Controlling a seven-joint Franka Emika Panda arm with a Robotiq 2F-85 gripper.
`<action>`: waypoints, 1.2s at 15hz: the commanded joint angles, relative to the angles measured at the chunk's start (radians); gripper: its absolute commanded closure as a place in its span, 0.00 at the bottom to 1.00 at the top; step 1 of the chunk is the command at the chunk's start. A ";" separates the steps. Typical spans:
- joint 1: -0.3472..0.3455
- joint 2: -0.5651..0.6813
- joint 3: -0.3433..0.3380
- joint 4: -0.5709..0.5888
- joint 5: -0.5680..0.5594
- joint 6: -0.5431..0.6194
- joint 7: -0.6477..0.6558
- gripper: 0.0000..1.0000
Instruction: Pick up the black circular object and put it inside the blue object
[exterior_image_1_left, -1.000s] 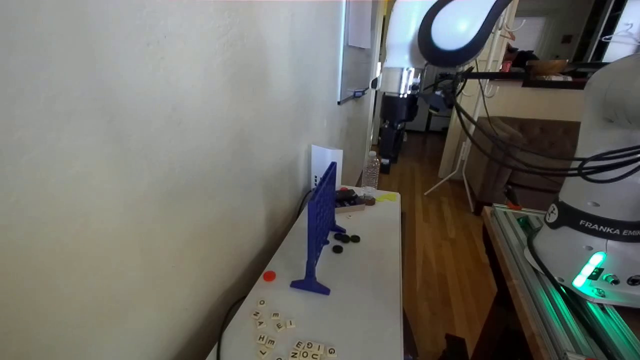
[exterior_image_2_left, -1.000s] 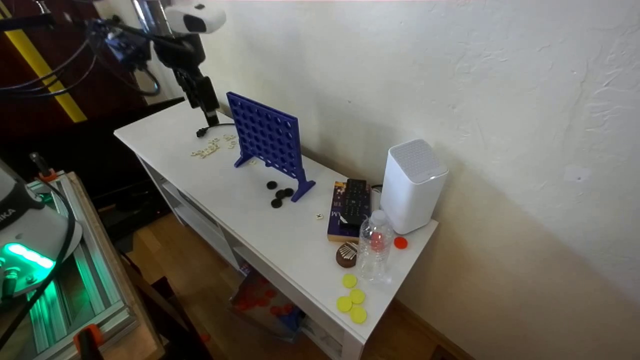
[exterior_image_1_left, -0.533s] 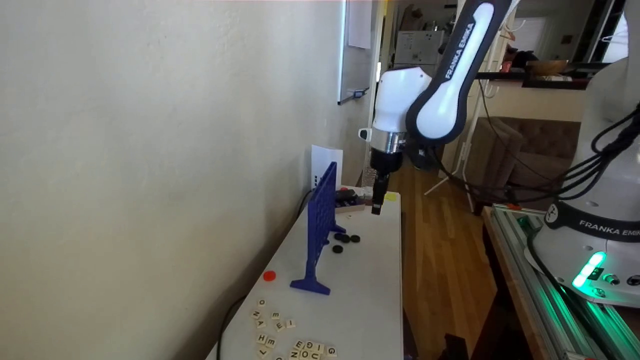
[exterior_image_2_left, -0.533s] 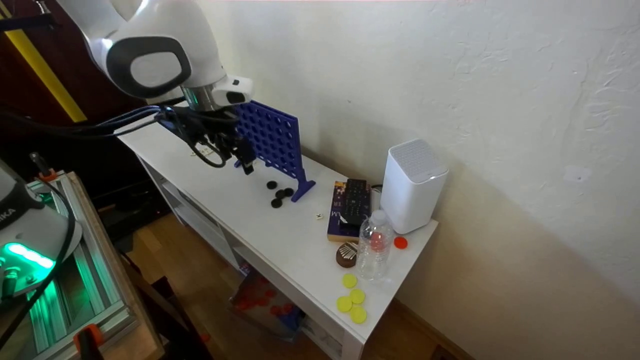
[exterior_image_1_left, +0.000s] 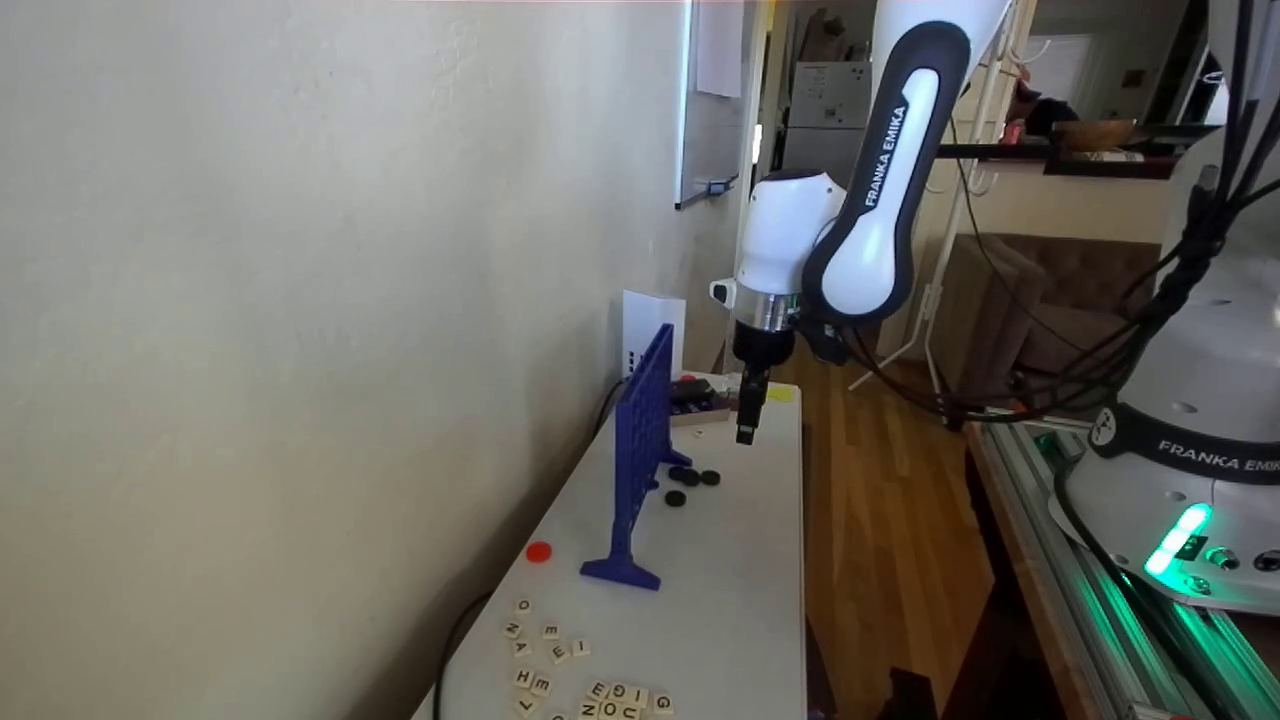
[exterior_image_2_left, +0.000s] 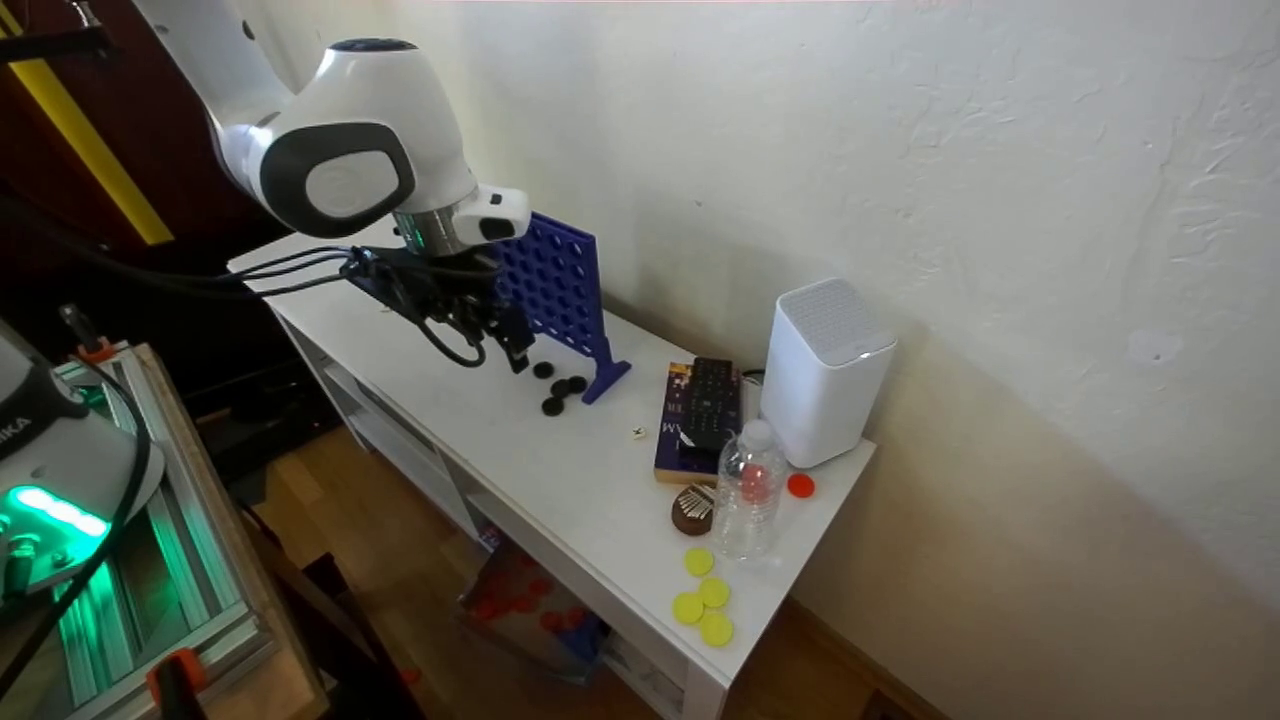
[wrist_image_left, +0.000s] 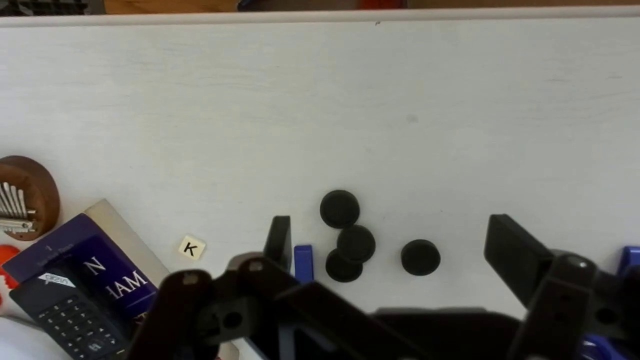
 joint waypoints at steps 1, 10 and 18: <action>0.046 0.100 -0.033 0.049 0.013 0.071 -0.006 0.00; 0.032 0.277 0.027 0.170 0.051 0.116 -0.025 0.00; 0.028 0.390 0.032 0.265 0.047 0.119 -0.029 0.42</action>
